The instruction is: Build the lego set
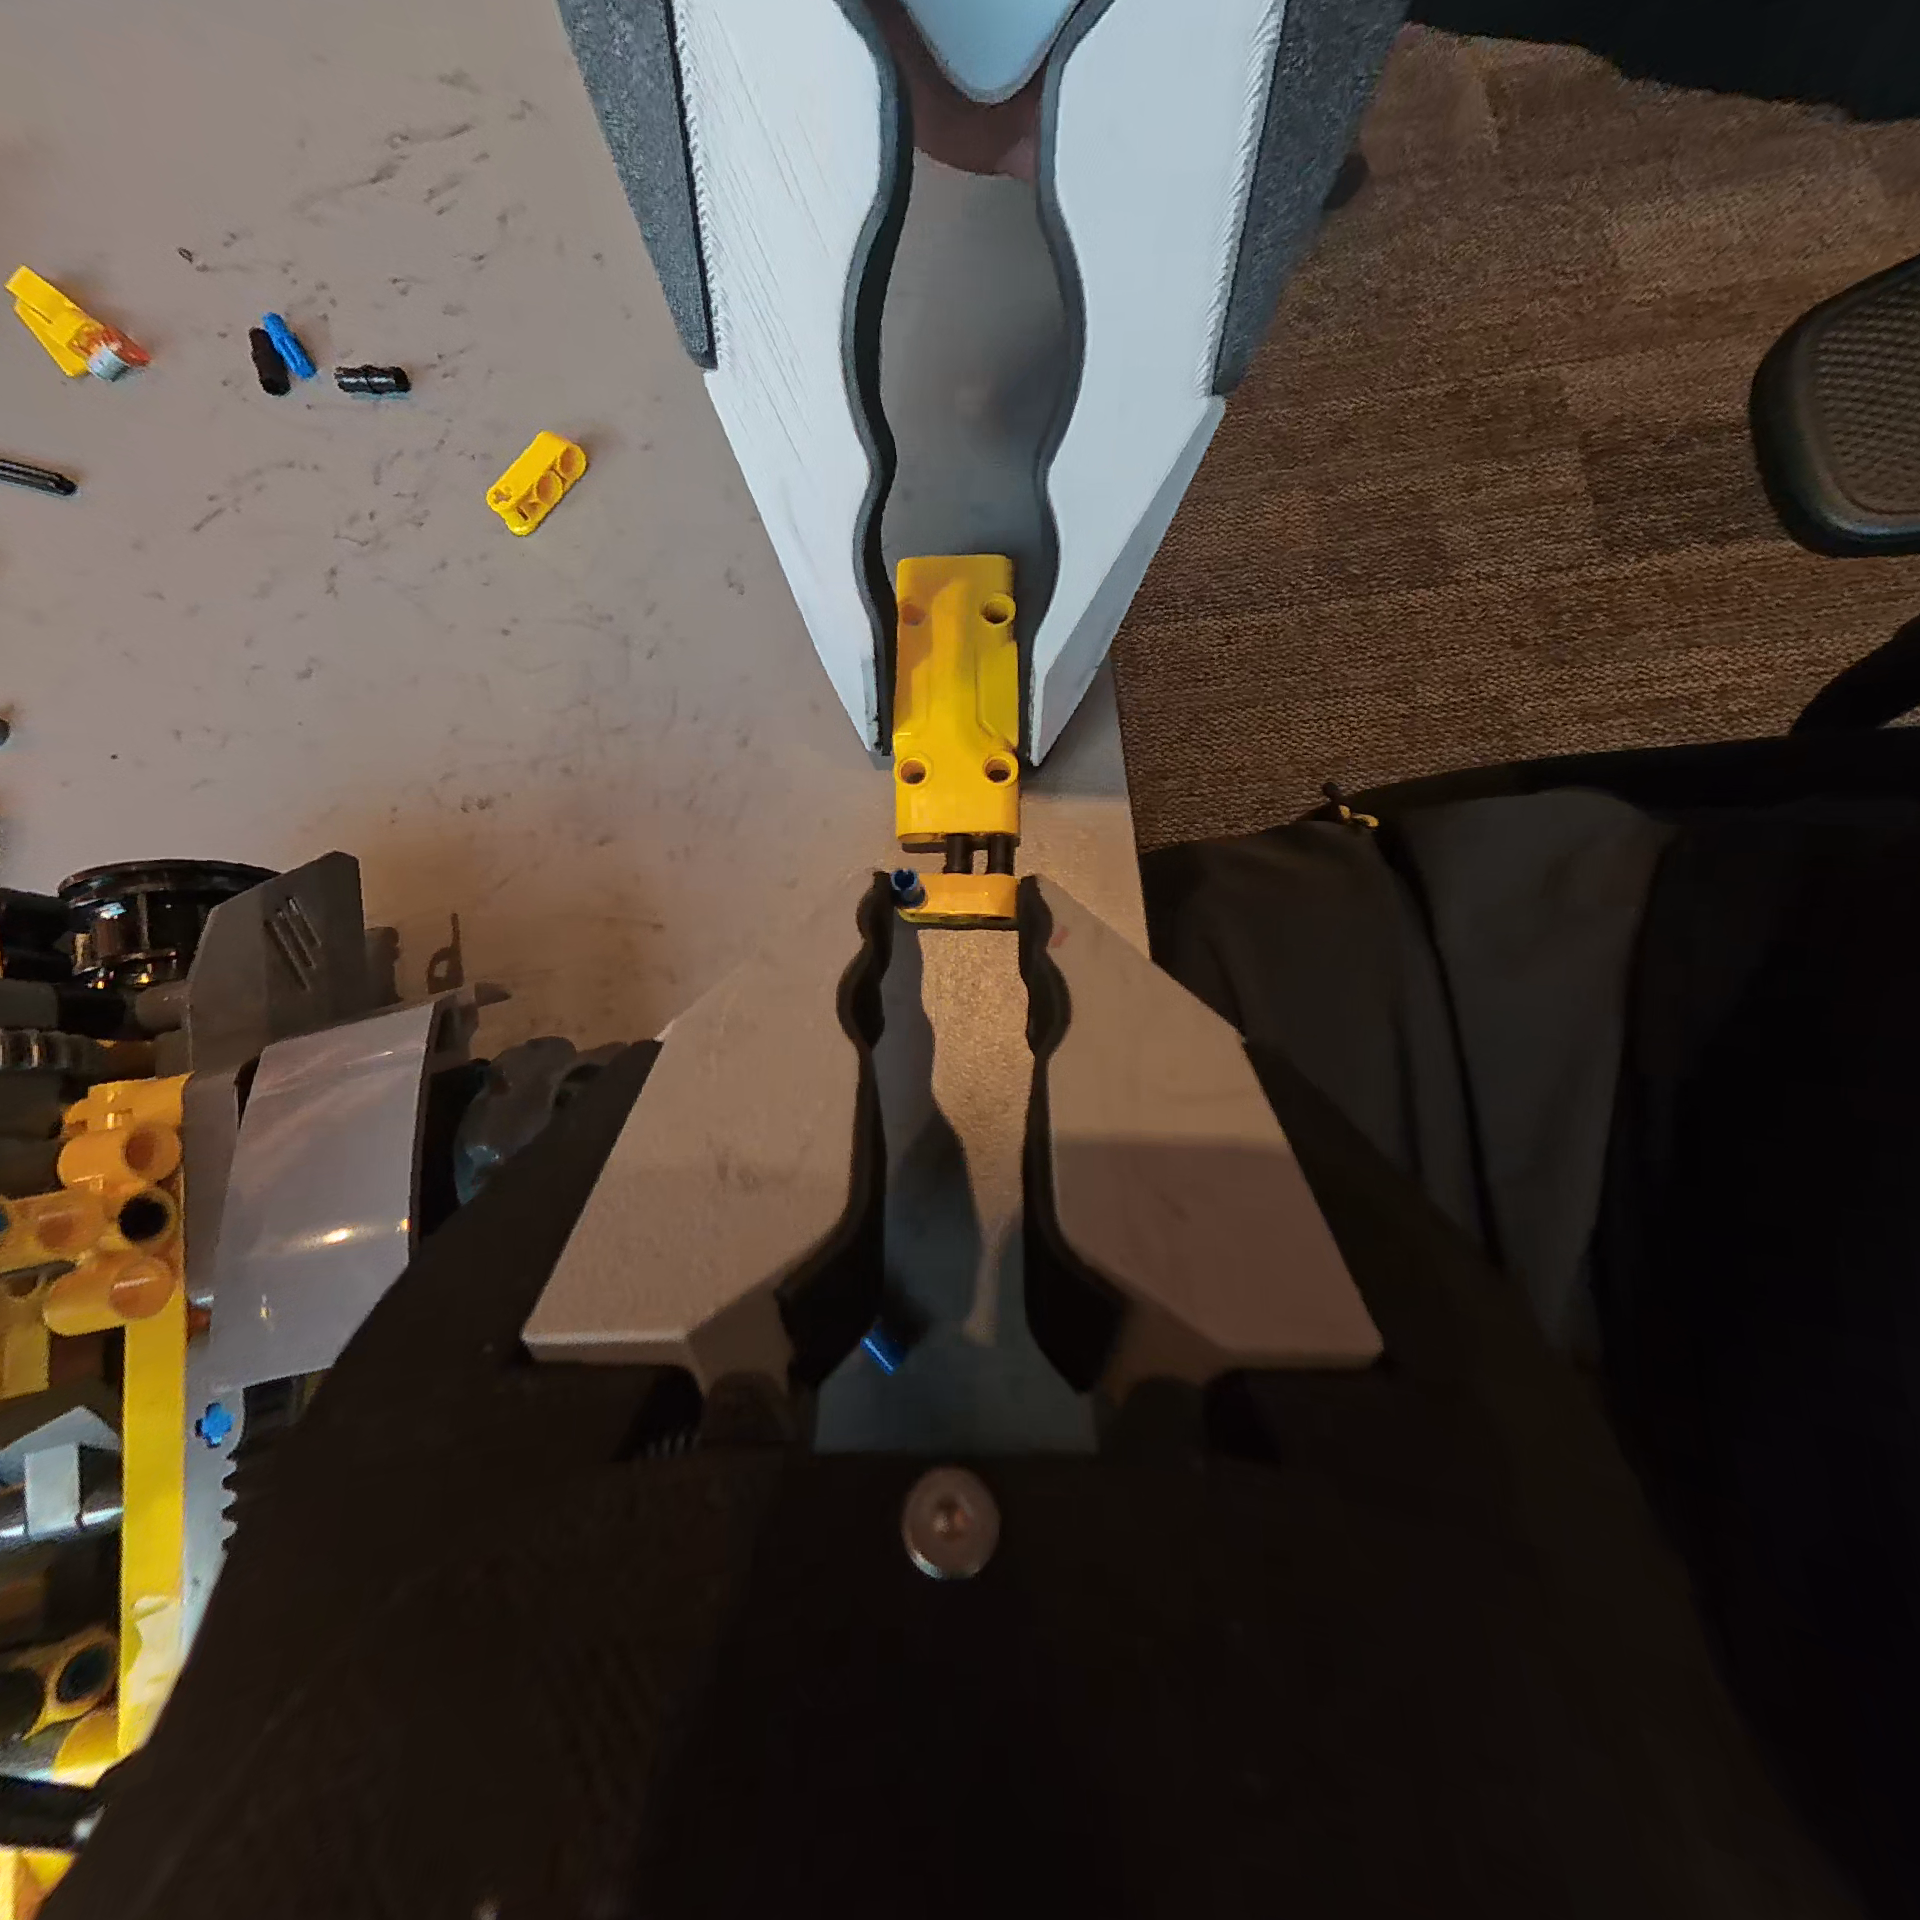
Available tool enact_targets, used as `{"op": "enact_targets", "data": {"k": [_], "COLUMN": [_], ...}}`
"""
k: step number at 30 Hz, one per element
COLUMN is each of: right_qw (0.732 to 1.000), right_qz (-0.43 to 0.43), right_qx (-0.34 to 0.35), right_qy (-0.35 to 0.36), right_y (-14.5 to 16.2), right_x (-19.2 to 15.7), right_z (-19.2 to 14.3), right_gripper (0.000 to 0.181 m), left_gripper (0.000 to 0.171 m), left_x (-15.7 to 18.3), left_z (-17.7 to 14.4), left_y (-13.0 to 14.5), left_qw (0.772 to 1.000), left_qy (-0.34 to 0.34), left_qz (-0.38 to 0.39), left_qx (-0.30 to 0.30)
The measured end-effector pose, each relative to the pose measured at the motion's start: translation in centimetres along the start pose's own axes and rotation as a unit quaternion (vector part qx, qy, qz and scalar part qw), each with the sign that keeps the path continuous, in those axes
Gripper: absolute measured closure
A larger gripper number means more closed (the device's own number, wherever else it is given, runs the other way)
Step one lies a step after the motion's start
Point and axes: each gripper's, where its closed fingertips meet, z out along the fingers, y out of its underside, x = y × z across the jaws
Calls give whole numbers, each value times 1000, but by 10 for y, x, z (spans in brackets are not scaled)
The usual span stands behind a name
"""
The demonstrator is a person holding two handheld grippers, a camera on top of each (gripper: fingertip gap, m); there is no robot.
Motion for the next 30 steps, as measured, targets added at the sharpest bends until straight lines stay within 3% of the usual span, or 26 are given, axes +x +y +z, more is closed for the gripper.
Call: {"op": "enact_targets", "data": {"k": [14, 23, 30], "right_qw": [998, 999, 999], "right_qz": [-59, -28, -35], "right_qx": [-18, 10, -10], "right_qy": [-19, -44, -34], "right_y": [-2, -1, -2], "right_x": [-1, 0, 2], "right_z": [1, 1, 1], "right_gripper": [156, 156, 156], "left_gripper": [151, 151, 151], "left_x": [3, 12, 6], "left_z": [-2, -2, -1], "left_y": [1, 0, 0], "left_qw": [999, 998, 999], "left_qy": [22, 33, 26], "left_qz": [27, 39, 17], "left_qx": [2, 27, 20]}}
